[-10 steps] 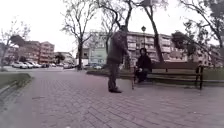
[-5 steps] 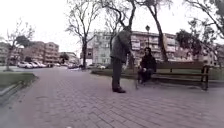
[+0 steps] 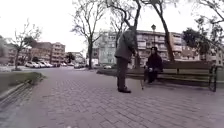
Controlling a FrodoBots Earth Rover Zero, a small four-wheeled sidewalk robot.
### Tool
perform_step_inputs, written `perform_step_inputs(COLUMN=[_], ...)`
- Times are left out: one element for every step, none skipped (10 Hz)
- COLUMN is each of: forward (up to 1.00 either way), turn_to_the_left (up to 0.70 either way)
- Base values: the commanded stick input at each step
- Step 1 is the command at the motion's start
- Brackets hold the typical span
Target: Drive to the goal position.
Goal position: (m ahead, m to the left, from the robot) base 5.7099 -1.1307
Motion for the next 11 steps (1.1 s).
perform_step_inputs(forward=[0.0, 0.0, 0.0, 0.0, 0.0, 0.0, 0.7, 0.7, 0.7, 0.7, 0.7], turn_to_the_left=[0.45, 0.45, 0.45, 0.45, 0.45, 0.45, 0.27, 0.21, 0.04, 0.0, 0.0])
